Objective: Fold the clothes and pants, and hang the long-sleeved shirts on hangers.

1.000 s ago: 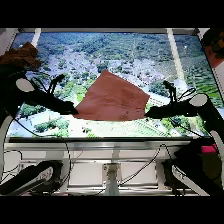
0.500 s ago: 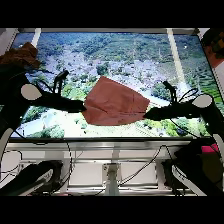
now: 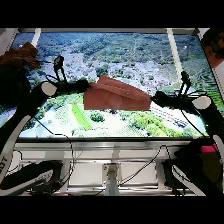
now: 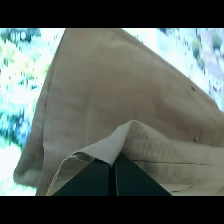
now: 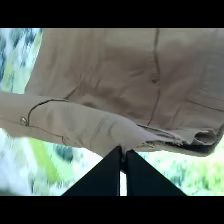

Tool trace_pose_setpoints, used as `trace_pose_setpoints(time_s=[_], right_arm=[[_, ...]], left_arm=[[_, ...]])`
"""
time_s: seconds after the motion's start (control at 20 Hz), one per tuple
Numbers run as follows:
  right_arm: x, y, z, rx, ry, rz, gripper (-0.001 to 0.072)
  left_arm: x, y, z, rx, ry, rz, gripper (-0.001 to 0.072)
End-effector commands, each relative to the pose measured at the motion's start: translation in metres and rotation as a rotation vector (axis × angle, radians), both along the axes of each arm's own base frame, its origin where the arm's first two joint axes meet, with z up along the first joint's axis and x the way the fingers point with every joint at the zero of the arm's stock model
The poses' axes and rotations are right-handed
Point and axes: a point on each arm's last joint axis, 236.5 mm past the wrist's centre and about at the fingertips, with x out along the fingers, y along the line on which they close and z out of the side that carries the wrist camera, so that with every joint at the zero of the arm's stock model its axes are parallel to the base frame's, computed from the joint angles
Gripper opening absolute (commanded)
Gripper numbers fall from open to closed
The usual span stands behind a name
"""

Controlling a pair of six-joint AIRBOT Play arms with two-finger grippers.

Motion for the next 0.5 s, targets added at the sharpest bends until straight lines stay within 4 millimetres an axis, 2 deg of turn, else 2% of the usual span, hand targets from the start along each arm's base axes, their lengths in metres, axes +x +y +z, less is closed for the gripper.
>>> trace_pose_setpoints(time_s=[0.0,0.1,0.15,0.25,0.35,0.45], right_arm=[[0.012,-0.026,-0.018,-0.003,0.006,-0.184,0.0018],[0.010,-0.033,-0.036,0.028,0.030,-0.274,0.0017],[0.014,-0.038,-0.038,0.048,0.017,-0.325,0.0017],[0.030,-0.050,-0.027,0.057,-0.063,-0.393,0.0018],[0.046,-0.066,-0.015,0.047,-0.152,-0.455,0.0018],[0.054,-0.073,-0.018,0.059,-0.161,-0.502,0.0018]], left_arm=[[0.033,-0.020,0.004,-0.004,-0.089,0.012,0.0015],[0.049,-0.042,0.004,0.008,-0.120,-0.026,0.0014],[0.056,-0.052,0.001,0.008,-0.119,-0.039,0.0015],[0.070,-0.063,-0.013,0.012,-0.111,-0.045,0.0015],[0.082,-0.065,-0.026,0.019,-0.105,-0.034,0.0015],[0.089,-0.063,-0.037,0.026,-0.108,-0.015,0.0015]])
